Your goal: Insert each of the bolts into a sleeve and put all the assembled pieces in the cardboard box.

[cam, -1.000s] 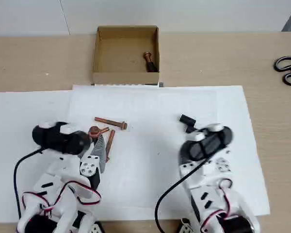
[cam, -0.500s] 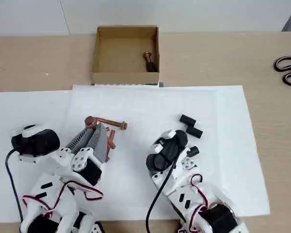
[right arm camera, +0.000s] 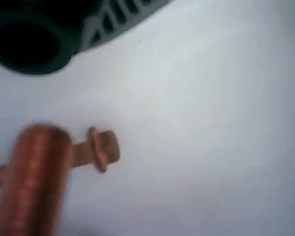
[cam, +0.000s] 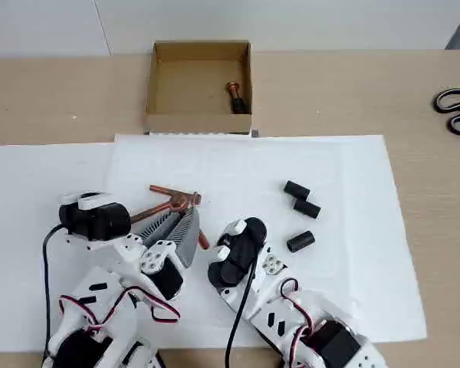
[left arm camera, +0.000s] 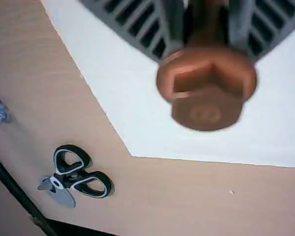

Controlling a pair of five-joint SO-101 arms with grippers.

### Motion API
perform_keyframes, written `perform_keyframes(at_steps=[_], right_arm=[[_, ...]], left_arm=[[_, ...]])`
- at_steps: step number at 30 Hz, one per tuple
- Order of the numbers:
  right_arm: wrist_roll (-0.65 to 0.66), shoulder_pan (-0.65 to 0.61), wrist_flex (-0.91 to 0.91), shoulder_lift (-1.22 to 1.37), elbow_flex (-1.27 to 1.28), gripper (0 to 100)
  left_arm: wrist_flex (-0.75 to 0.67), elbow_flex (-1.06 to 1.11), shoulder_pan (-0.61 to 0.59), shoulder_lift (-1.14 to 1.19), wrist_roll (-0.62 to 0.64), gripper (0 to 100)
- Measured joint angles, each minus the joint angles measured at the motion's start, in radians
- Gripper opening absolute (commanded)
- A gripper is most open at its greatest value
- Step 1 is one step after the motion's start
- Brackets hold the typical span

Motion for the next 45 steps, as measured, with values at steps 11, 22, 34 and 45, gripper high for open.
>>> perform_keyframes(at_steps=[11, 22, 34, 45], right_arm=[[0.000, 0.000, -0.028, 0.000, 0.002, 0.3], [0.000, 0.000, -0.020, 0.002, 0.000, 0.3], [-0.038, -0.046, -0.017, 0.002, -0.015, 0.3], [-0.049, -0.017, -0.017, 0.002, -0.015, 0.3]], left_arm=[[0.000, 0.040, 0.028, 0.000, 0.000, 1], [-0.026, 0.083, 0.049, 0.000, 0.000, 1], [-0.100, 0.166, 0.049, 0.000, 0.000, 1], [-0.017, 0.107, 0.052, 0.000, 0.000, 1]])
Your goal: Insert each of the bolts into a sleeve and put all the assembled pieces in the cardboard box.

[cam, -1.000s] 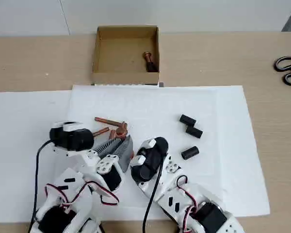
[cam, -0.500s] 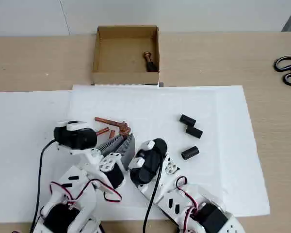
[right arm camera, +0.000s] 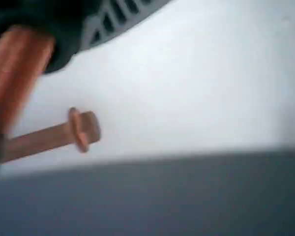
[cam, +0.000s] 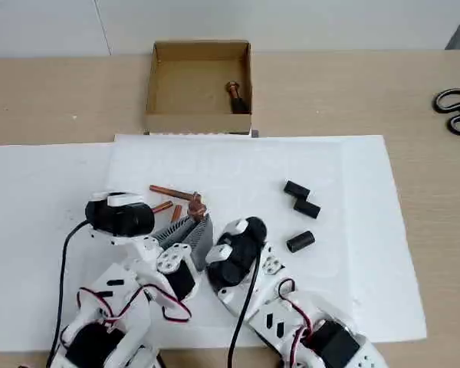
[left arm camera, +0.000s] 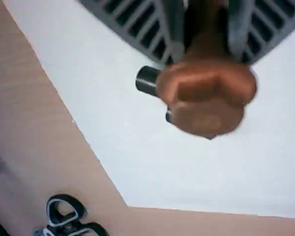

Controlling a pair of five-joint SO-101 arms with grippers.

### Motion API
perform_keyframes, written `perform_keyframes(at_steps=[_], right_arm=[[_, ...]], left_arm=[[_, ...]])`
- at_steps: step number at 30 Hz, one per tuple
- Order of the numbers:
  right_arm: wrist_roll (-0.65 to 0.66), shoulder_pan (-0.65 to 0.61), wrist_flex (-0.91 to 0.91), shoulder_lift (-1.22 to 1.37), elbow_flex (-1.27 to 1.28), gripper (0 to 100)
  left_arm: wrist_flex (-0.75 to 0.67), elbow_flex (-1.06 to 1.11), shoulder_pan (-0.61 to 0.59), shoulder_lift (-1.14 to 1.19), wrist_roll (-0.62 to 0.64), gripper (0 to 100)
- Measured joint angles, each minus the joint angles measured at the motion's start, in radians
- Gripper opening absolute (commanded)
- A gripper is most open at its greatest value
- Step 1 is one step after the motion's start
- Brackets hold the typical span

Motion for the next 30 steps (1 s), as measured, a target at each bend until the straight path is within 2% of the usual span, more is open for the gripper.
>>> perform_keyframes(at_steps=[7, 18, 24, 28, 30], right_arm=[[-0.005, 0.014, 0.000, 0.000, -0.006, 0.3], [-0.005, 0.017, -0.002, 0.000, -0.014, 0.3], [-0.005, 0.017, -0.002, 0.000, -0.014, 0.3], [-0.005, 0.017, -0.002, 0.000, -0.014, 0.3], [-0.005, 0.017, -0.002, 0.000, -0.014, 0.3]], left_arm=[[0.097, -0.048, 0.009, 0.000, 0.000, 1], [0.152, -0.011, 0.107, 0.000, -0.095, 1], [0.184, -0.003, 0.114, 0.000, -0.115, 1], [0.189, 0.002, 0.114, -0.002, -0.172, 1], [0.189, 0.002, 0.114, -0.002, -0.187, 4]])
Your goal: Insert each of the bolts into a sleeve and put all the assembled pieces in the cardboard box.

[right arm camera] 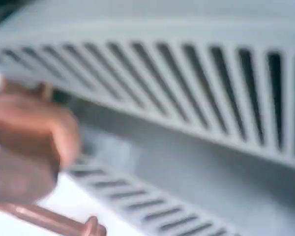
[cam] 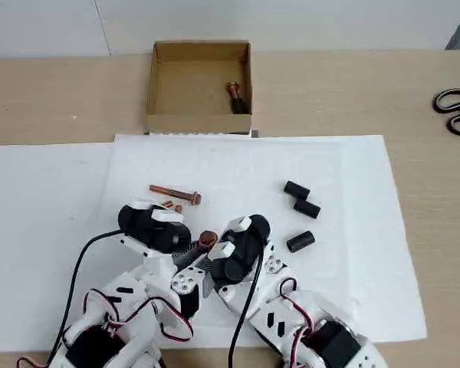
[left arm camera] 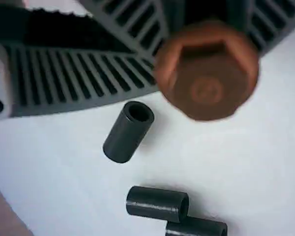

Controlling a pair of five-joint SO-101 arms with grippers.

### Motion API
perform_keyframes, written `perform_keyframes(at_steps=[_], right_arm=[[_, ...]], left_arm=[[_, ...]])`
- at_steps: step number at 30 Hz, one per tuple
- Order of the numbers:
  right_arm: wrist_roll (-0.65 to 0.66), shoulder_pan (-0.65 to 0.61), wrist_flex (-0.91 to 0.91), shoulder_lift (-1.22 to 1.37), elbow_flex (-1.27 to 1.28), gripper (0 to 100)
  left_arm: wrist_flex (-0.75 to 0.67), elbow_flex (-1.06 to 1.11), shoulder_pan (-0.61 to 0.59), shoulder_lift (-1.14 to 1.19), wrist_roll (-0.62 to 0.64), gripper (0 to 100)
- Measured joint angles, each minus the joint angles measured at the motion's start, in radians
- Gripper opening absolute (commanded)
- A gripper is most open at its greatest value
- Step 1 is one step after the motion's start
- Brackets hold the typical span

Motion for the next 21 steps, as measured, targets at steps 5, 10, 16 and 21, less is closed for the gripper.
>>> perform_keyframes(at_steps=[5, 10, 16, 21], right_arm=[[0.000, 0.003, 0.002, 0.000, 0.002, 0.3], [-0.002, 0.011, 0.003, 0.002, 0.002, 0.3], [-0.002, 0.011, 0.003, 0.002, 0.002, 0.3], [-0.002, 0.012, 0.003, 0.002, 0.002, 0.3]], left_arm=[[0.006, 0.000, -0.008, 0.000, -0.008, 23], [0.014, 0.017, -0.015, 0.000, -0.009, 26], [0.015, 0.017, -0.034, 0.000, -0.009, 26], [0.015, 0.017, -0.046, 0.000, -0.009, 25]])
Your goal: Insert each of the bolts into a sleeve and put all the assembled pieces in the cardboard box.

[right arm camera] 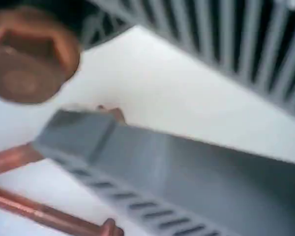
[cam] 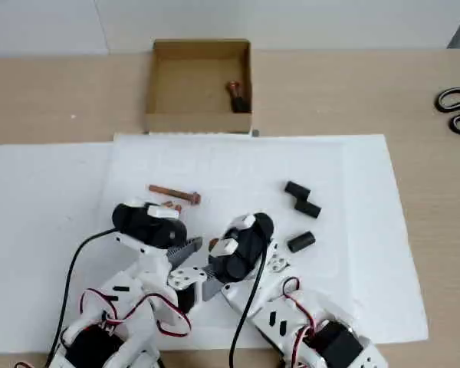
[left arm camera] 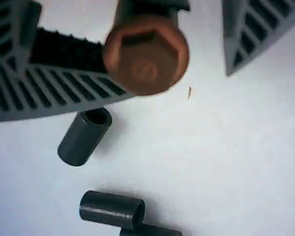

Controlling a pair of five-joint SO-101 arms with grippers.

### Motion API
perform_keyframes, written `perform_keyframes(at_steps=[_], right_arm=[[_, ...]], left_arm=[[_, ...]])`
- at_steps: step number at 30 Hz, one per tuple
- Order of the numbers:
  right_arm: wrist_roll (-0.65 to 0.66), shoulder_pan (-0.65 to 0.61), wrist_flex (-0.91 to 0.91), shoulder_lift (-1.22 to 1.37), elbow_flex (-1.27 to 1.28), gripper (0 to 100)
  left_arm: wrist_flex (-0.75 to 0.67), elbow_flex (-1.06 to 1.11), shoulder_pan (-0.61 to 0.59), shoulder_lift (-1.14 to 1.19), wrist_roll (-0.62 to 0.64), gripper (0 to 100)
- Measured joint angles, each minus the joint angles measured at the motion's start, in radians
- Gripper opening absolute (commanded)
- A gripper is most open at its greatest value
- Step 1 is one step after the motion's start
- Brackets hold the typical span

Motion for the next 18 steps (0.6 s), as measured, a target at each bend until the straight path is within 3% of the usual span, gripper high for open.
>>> perform_keyframes(at_steps=[5, 12, 18], right_arm=[[0.000, -0.002, -0.002, -0.002, -0.002, 0.3], [0.000, -0.002, -0.002, -0.002, -0.002, 0.3], [0.000, 0.057, -0.002, -0.002, -0.002, 0.3]], left_arm=[[0.002, -0.034, -0.021, 0.000, -0.002, 23], [0.002, -0.097, -0.048, 0.000, -0.002, 1], [0.002, -0.132, -0.100, 0.000, -0.002, 1]])
